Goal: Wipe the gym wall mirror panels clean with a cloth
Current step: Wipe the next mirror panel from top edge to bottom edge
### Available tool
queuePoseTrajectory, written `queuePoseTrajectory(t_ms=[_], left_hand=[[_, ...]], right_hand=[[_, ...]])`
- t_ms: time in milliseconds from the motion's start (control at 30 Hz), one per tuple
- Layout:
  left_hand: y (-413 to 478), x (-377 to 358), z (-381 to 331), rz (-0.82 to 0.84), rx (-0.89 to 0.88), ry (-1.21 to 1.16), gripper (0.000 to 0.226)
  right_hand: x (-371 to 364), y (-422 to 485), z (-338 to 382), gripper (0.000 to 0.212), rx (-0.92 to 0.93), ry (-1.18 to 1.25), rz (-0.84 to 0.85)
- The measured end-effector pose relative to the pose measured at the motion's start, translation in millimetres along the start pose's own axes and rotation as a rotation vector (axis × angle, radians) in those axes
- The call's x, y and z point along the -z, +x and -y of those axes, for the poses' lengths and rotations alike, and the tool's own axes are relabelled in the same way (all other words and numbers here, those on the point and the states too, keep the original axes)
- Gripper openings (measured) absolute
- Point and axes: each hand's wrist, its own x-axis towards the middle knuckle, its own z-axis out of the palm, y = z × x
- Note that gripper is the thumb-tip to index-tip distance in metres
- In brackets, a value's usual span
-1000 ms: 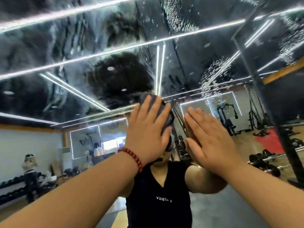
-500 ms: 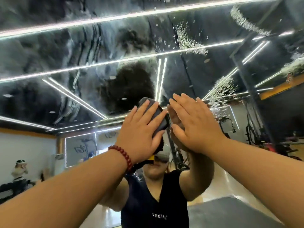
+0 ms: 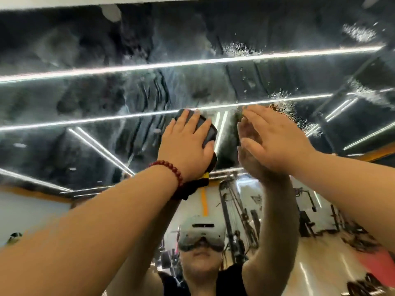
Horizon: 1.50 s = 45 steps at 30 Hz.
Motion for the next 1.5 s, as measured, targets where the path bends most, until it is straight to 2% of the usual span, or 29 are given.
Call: queuePoseTrajectory(t_ms=[67, 200, 333, 433, 600, 633, 700, 800, 867, 967, 1033, 1100, 1233, 1400, 1433, 1500], left_hand=[[4.3, -0.7, -0.1, 0.007, 0.001, 0.003, 0.061], [14.7, 6.3, 15.5, 0.071, -0.121, 0.014, 0.075], [77.0, 19.3, 38.2, 0.111, -0.042, 0.037, 0.073], [96.1, 17.4, 27.1, 0.083, -0.051, 0.034, 0.07], [81.5, 8.2, 19.3, 0.111, -0.359, -0.032, 0.062], [95.8, 10.8, 26.6, 0.09, -0.34, -0.029, 0.061], [131.4, 16.5, 40.7, 0.054, -0.19, -0.027, 0.06], [166.9, 24.2, 47.7, 0.092, -0.019, -0.029, 0.062], [167.9, 25.9, 43.4, 0.106, -0.057, -0.017, 0.061], [168.3, 29.2, 49.2, 0.109, -0.205, 0.002, 0.06], [176.9, 33.5, 57.7, 0.131, -0.225, 0.001, 0.059], [194.4, 40.3, 65.7, 0.154, -0.173, 0.006, 0.06], [228.4, 50.2, 60.2, 0.177, 0.051, -0.011, 0.063], [219.6, 47.1, 44.0, 0.199, -0.156, -0.019, 0.068], [230.8, 48.0, 54.5, 0.163, -0.121, -0.015, 0.066], [261.3, 52.0, 81.1, 0.139, 0.078, -0.015, 0.059]], right_hand=[[-2.6, 22.5, -9.4, 0.075, 0.001, 0.003, -0.012], [-2.2, 62.6, -21.2, 0.083, 0.01, -0.007, 0.035], [-6.9, 71.6, -34.1, 0.083, -0.015, -0.023, 0.16], [-15.8, 66.5, -38.4, 0.076, -0.025, 0.021, 0.148], [-14.1, 77.6, -47.2, 0.074, 0.034, 0.06, 0.108], [-12.0, 84.5, -49.3, 0.073, 0.059, 0.051, 0.105], [-6.4, 103.8, -52.6, 0.068, 0.08, 0.04, 0.098], [1.6, 140.3, -55.6, 0.061, 0.048, 0.054, 0.109], [6.9, 164.1, -57.7, 0.06, 0.036, 0.057, 0.108], [12.6, 193.1, -62.6, 0.06, 0.068, 0.037, 0.097], [14.7, 206.4, -66.7, 0.062, 0.086, 0.032, 0.12], [15.0, 216.2, -71.0, 0.064, 0.109, 0.014, 0.144], [9.0, 234.2, -79.2, 0.068, 0.138, -0.007, 0.175], [4.7, 275.7, -95.3, 0.073, 0.027, 0.016, 0.196], [4.7, 287.5, -100.8, 0.075, 0.013, 0.008, 0.197], [3.5, 309.6, -111.4, 0.078, -0.004, -0.003, 0.193]])
